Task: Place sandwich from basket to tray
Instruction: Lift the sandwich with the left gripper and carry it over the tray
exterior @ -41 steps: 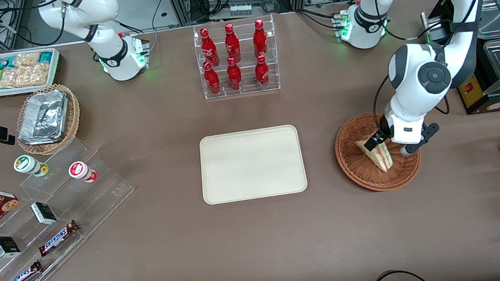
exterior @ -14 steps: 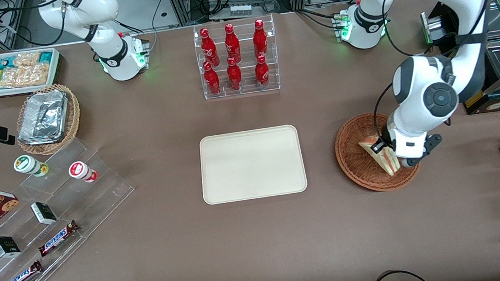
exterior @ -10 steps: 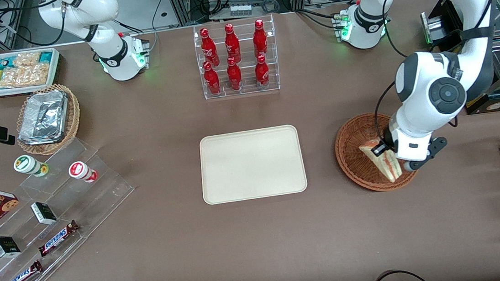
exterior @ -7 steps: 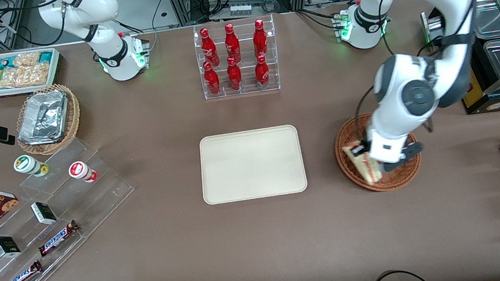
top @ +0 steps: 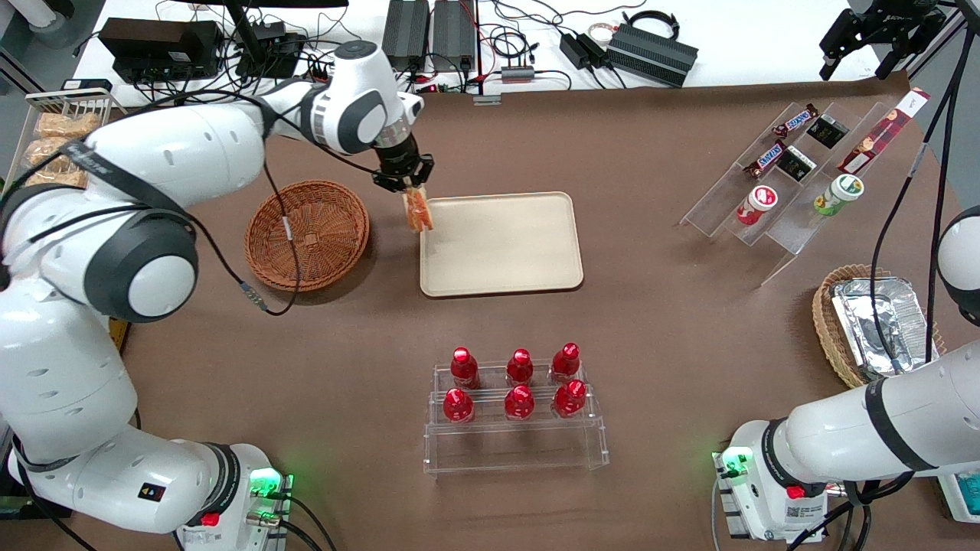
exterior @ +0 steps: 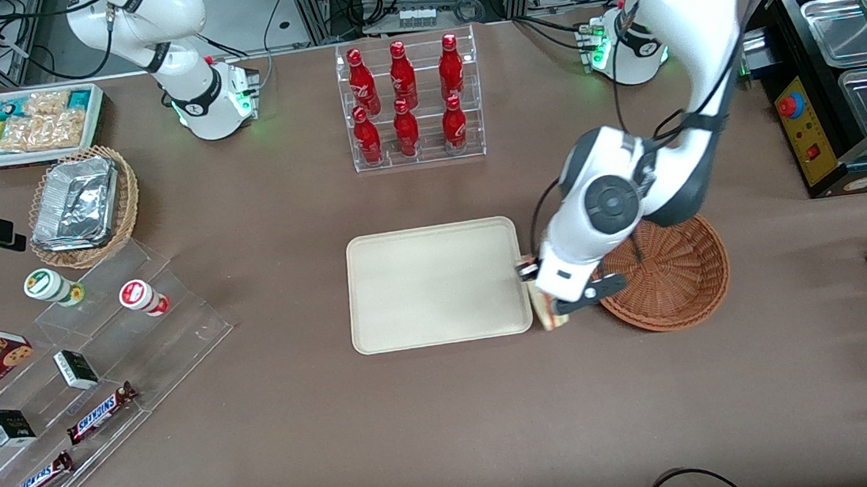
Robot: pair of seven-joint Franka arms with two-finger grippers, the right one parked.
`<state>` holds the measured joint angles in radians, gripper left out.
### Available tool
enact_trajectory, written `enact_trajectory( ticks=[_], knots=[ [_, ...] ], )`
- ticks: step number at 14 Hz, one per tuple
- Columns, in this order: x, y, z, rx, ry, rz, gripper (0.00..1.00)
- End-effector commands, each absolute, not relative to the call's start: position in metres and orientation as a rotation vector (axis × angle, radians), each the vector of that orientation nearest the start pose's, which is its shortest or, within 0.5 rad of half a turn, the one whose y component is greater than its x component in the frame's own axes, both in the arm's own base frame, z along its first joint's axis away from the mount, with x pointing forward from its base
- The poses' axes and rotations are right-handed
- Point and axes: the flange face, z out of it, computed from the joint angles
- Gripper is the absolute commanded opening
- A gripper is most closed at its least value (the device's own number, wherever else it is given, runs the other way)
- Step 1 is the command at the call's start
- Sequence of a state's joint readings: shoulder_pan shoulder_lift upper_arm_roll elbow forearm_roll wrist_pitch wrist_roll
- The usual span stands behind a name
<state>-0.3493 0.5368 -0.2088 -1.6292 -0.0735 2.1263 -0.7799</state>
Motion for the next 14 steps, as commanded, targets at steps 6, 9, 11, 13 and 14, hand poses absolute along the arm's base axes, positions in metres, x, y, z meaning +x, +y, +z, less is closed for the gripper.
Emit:
enact_trajectory(
  ticks=[6,9,11,13,14],
  knots=[
    [0.555,-0.467,0.293,-3.248,-0.473,0.281,0.0],
    [0.539,-0.49,0.277,-3.243,-0.451,0.3,0.0],
    [0.531,-0.509,0.264,-3.259,-0.419,0.291,0.0],
    [0.528,-0.516,0.259,-3.263,-0.406,0.291,0.0],
    [0.526,-0.521,0.258,-3.261,-0.408,0.288,0.0]
  ],
)
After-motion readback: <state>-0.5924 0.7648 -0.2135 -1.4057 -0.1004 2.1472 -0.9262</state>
